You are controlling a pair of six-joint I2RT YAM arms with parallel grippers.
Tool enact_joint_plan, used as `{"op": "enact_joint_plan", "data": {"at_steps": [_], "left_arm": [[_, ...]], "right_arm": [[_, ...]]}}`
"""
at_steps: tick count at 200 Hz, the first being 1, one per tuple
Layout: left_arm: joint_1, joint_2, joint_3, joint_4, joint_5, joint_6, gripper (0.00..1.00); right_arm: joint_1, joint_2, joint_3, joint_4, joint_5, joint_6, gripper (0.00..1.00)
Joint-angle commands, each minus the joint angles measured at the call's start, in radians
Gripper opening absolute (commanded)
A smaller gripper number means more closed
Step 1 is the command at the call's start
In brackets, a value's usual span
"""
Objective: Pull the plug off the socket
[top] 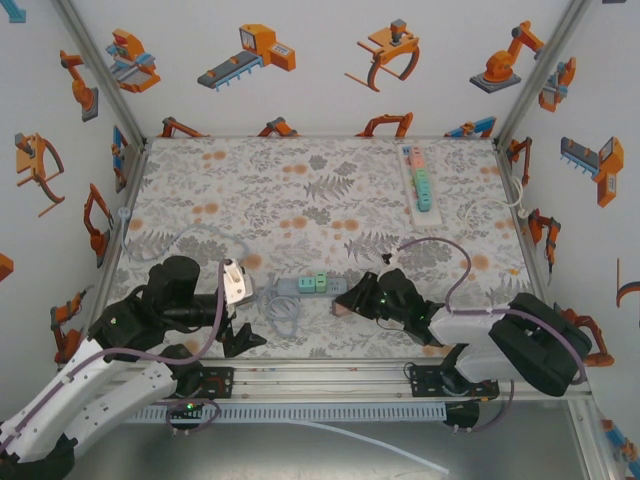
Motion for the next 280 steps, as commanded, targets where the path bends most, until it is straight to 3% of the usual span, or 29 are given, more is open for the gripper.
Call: {"op": "enact_joint_plan", "data": {"at_steps": [1, 78, 138, 178, 206, 223, 258, 280], "left_arm": [[-0.006, -0.011, -0.007, -0.012, 0.003, 0.032, 0.97], [-0.005, -0.016, -0.005, -0.012, -0.058, 0.016, 0.97], [-0.005, -0.018, -0.007, 0.005, -0.107, -0.015, 0.97], [-0.005, -0.019, 0.002, 0.059, -0.204, -0.081, 0.97], [-0.005, -0.005, -0.003, 0.145, -0.438, -0.295, 0.97], [-0.005, 0.016, 0.009, 0.145, -0.524, -0.394, 0.97], [-0.002, 0.083, 0.044, 0.104, -0.715, -0.640, 0.97], [0.003, 0.145, 0.043, 0.103, -0.754, -0.742, 0.97]], "right_arm": [[0.011, 0.028, -0.030, 0.019, 0.019, 0.028, 0.29], [0.013, -0.086, -0.017, -0.230, 0.079, 0.027, 0.48], [0.013, -0.364, 0.024, -0.527, 0.193, -0.124, 0.55], [0.012, -0.538, 0.085, -0.608, 0.309, -0.545, 0.55], [0.011, -0.598, 0.107, -0.522, 0.356, -0.919, 0.55], [0.012, -0.583, 0.129, -0.461, 0.368, -1.121, 0.56], [0.012, -0.480, 0.216, -0.446, 0.201, -1.474, 0.57], [0.011, -0.406, 0.268, -0.469, 0.035, -1.631, 0.58]]}}
